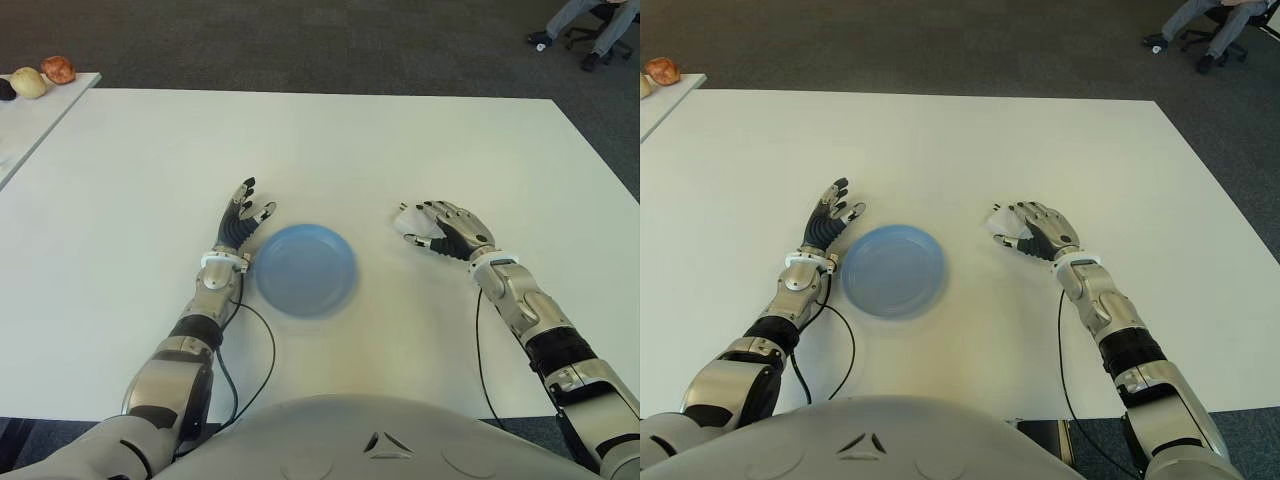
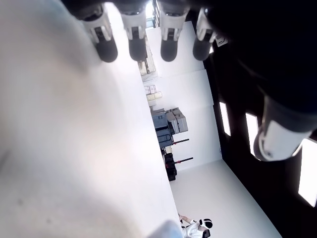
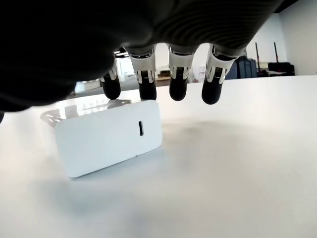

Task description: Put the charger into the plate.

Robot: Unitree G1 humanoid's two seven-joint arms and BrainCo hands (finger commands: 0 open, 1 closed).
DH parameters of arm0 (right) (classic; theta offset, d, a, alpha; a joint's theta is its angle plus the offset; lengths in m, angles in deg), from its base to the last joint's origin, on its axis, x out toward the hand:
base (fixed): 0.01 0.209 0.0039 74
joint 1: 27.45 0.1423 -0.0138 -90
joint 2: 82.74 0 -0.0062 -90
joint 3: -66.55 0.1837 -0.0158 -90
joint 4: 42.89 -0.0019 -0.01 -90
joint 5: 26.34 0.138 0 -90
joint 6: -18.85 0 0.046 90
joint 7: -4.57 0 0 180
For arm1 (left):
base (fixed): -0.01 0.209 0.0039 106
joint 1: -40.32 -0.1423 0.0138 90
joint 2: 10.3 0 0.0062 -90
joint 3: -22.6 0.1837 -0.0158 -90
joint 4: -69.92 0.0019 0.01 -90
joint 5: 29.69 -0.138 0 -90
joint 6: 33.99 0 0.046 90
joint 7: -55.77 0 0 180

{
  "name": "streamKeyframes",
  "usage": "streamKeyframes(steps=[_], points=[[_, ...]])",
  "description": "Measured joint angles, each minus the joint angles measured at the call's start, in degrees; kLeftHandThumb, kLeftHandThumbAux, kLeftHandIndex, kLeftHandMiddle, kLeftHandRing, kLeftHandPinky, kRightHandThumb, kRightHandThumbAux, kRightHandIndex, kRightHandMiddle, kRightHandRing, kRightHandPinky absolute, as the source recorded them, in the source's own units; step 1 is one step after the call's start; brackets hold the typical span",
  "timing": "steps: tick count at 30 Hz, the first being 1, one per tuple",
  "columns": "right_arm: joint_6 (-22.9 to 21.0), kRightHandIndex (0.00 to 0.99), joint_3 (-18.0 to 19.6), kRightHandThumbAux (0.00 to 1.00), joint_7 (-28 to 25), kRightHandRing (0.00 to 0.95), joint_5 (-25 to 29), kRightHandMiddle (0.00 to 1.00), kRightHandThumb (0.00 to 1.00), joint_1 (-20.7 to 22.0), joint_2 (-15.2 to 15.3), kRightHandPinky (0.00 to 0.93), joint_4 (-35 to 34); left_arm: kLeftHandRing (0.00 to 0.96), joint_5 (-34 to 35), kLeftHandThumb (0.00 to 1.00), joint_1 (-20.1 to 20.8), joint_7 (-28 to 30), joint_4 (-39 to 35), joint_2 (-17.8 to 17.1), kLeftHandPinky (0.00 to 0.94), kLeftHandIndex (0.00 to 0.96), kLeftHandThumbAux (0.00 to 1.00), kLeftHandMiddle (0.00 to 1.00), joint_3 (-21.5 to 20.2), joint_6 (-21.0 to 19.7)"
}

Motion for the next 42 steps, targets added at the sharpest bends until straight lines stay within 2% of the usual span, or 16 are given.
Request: streamKeyframes(steps=[26, 42], points=[[0.0, 0.000, -2.1, 0.110, 3.2, 0.000, -0.1, 0.000, 0.336, 5.9, -2.1, 0.000, 9.0, 0.000, -0.1, 0.000, -0.6, 0.0, -0.6, -0.3, 0.015, 0.000, 0.520, 0.000, 0.4, 0.3], [0.0, 0.000, -3.2, 0.113, 5.3, 0.000, -0.1, 0.000, 0.320, 7.9, -2.8, 0.000, 12.5, 0.003, -0.1, 0.000, -0.7, 0.0, -0.7, -0.3, 0.018, 0.000, 0.517, 0.004, 0.4, 0.3]])
